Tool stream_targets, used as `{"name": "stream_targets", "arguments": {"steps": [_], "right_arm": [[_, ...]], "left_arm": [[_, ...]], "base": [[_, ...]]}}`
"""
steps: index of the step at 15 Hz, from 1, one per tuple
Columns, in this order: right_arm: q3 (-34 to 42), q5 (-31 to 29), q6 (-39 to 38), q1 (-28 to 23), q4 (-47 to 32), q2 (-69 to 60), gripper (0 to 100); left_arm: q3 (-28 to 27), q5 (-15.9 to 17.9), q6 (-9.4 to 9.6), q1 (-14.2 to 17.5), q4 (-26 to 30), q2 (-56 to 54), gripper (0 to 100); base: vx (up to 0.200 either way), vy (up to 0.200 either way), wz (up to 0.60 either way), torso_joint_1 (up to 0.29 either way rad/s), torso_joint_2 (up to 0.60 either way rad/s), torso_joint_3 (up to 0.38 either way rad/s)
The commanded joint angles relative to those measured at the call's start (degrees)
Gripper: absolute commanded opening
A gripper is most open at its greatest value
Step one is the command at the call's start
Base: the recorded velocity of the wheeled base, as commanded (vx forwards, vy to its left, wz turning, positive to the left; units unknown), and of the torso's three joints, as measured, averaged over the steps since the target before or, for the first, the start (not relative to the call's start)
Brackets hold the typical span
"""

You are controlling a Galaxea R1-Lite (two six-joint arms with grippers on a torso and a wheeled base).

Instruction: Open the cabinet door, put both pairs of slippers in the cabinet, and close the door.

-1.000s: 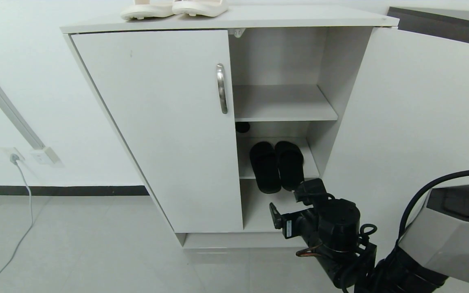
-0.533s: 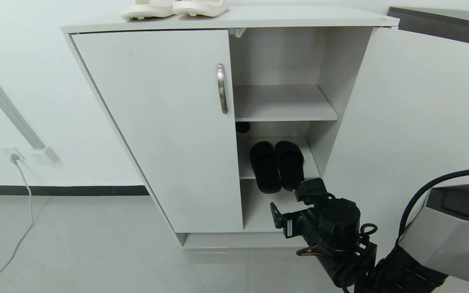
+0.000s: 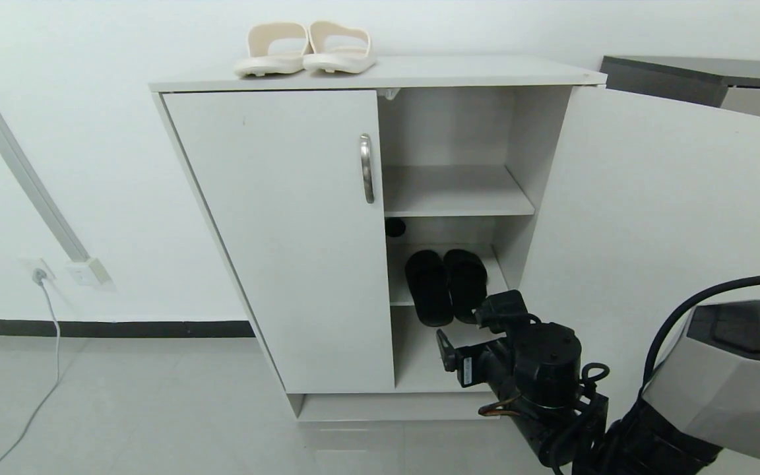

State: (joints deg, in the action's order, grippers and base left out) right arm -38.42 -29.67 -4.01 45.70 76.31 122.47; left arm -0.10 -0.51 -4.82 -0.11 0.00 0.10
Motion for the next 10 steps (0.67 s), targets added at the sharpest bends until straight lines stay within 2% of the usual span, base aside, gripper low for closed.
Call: {"name": "stream_targets", "arguments": {"steps": [1, 5, 10], "right_arm": [[-0.1, 0.0, 0.1, 0.1, 0.1, 0.5, 100], [-0.2, -0.1, 0.1, -0.5, 0.2, 0.4, 100], [-0.3, -0.1, 0.2, -0.8, 0.2, 0.4, 100]], "left_arm": [[0.0, 0.0, -0.02, 0.0, 0.0, 0.1, 0], [0.0, -0.1, 0.07, 0.0, 0.0, 0.1, 0], [0.0, -0.1, -0.02, 0.0, 0.0, 0.1, 0]], "base": [[0.0, 0.0, 0.0, 0.012, 0.0, 0.203], [0.0, 0.0, 0.0, 0.004, 0.0, 0.178], [0.0, 0.0, 0.0, 0.0, 0.0, 0.014]]}}
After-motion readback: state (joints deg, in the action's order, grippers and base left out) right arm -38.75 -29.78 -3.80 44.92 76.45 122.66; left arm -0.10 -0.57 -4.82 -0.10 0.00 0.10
